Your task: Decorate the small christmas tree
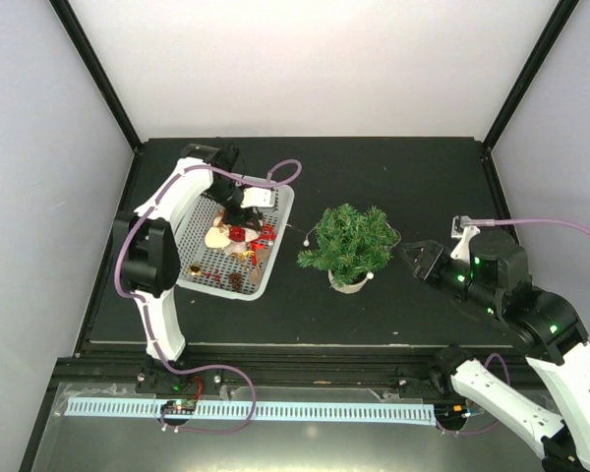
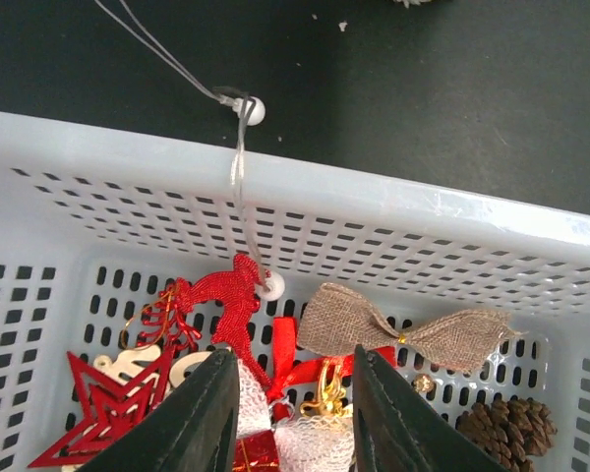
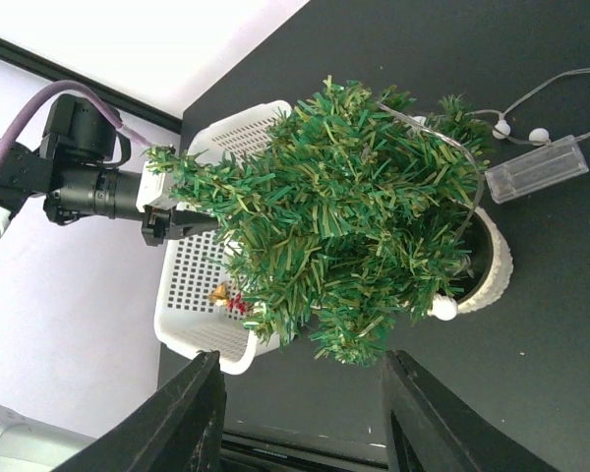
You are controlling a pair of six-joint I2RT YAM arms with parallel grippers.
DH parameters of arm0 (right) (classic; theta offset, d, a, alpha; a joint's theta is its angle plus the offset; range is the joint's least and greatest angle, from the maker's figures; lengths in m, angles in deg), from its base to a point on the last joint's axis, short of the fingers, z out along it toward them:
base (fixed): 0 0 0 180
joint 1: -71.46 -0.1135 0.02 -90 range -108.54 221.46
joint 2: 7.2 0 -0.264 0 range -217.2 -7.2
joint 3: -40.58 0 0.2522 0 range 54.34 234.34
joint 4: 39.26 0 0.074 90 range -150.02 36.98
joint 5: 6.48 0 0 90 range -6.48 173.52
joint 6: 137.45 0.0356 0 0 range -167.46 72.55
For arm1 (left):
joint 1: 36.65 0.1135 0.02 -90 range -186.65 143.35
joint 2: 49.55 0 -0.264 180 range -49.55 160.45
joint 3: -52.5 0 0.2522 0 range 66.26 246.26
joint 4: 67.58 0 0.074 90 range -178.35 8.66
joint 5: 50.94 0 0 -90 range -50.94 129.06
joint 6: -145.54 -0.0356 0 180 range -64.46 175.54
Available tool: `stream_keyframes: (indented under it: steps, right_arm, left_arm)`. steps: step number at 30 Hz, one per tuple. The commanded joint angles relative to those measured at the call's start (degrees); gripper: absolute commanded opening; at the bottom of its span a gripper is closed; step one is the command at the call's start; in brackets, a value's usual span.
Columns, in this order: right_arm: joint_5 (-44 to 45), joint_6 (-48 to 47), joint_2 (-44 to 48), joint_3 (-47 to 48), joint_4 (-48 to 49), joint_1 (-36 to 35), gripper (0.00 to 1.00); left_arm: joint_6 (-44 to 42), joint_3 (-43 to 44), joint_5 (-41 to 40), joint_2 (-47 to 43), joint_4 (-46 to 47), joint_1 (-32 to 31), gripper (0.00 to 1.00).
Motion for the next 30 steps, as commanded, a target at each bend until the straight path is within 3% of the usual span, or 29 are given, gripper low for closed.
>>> stream_keyframes:
  steps: [1, 15, 30]
  right_arm:
    - [1.4, 1.6, 0.5, -0.6, -1.0, 0.3, 0.45]
    - [1.6, 3.8, 2.2, -2.4, -2.1, 0.3, 0.45]
    - [2.0, 4.3, 2.6, -3.4, -3.2, 0.4, 0.45]
  left_arm:
    - [-3.9, -0.4, 3.7, 0.9, -2.6, 0.3, 0.35]
    - [0.4, -2.0, 5.6, 3.2, 3.5, -0.4, 0.44]
    - [1.9, 1.4, 7.1, 8.0, 1.8, -2.5, 0.43]
